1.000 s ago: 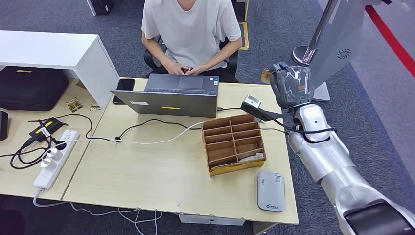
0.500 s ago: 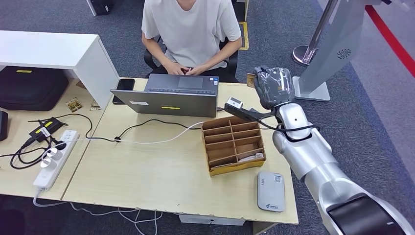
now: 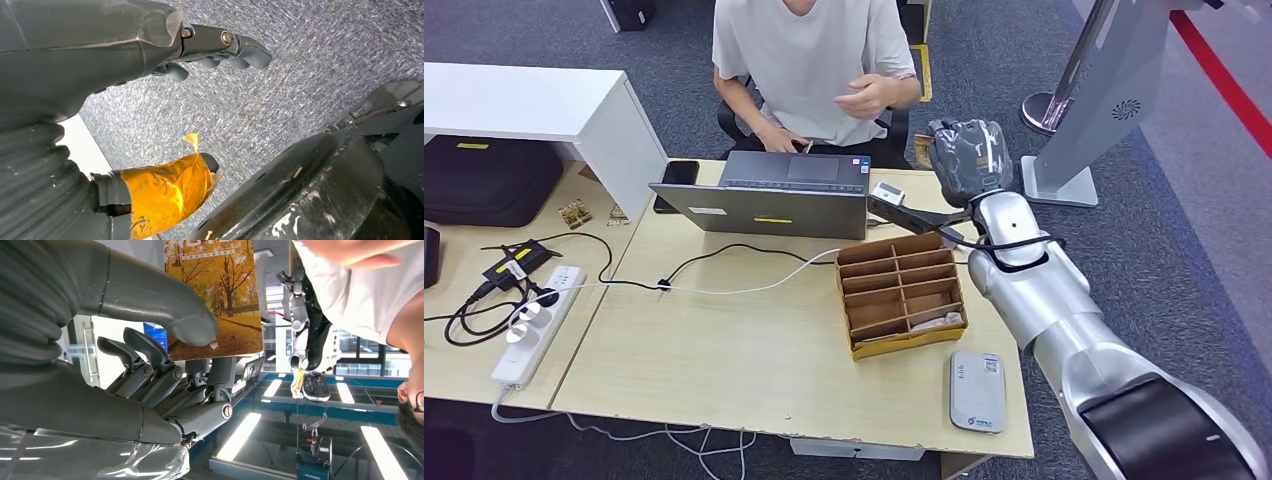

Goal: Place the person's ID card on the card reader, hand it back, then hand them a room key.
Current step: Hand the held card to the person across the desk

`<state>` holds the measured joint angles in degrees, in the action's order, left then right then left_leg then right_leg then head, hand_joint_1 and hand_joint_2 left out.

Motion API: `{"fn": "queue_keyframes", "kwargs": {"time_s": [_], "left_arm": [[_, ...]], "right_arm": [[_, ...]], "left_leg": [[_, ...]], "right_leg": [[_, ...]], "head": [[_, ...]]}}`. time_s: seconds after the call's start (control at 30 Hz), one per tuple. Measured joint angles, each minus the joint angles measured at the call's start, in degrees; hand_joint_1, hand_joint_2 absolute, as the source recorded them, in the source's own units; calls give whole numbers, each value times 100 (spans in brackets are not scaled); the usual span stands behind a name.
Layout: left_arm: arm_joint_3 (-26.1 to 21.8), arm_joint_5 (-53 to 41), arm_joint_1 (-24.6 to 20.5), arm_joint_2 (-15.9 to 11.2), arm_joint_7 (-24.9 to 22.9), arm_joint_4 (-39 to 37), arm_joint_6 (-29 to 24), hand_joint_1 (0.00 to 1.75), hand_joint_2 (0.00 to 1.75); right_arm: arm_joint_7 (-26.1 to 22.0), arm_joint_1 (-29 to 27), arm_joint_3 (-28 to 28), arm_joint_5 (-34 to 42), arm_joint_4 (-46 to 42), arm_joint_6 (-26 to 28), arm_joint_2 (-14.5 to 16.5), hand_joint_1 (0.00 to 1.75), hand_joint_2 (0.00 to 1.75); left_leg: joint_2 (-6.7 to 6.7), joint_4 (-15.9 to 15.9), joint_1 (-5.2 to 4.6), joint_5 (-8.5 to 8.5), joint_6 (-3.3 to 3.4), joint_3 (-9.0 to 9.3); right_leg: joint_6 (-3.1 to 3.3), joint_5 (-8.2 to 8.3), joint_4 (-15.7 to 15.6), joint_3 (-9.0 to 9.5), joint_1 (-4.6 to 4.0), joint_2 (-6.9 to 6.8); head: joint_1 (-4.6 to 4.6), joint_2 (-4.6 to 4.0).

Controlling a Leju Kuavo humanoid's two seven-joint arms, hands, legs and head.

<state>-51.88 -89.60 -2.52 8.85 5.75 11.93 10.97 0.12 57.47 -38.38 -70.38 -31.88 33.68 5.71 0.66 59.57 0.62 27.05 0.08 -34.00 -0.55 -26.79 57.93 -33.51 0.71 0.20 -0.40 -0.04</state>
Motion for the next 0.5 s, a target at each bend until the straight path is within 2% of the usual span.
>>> {"fn": "queue_keyframes", "kwargs": {"time_s": [0.33, 0.5], "left_arm": [[8, 0, 1, -2, 4, 0, 5, 0, 175], [8, -1, 1, -4, 4, 0, 4, 0, 175]], "right_arm": [[-99, 16, 0, 9, 56, 284, 21, 175, 175], [-105, 19, 0, 2, 55, 240, 21, 175, 175]], "left_leg": [[0, 0, 0, 0, 0, 0], [0, 0, 0, 0, 0, 0]], "right_leg": [[0, 0, 0, 0, 0, 0], [0, 0, 0, 0, 0, 0]], "head": [[1, 0], [1, 0]]}}
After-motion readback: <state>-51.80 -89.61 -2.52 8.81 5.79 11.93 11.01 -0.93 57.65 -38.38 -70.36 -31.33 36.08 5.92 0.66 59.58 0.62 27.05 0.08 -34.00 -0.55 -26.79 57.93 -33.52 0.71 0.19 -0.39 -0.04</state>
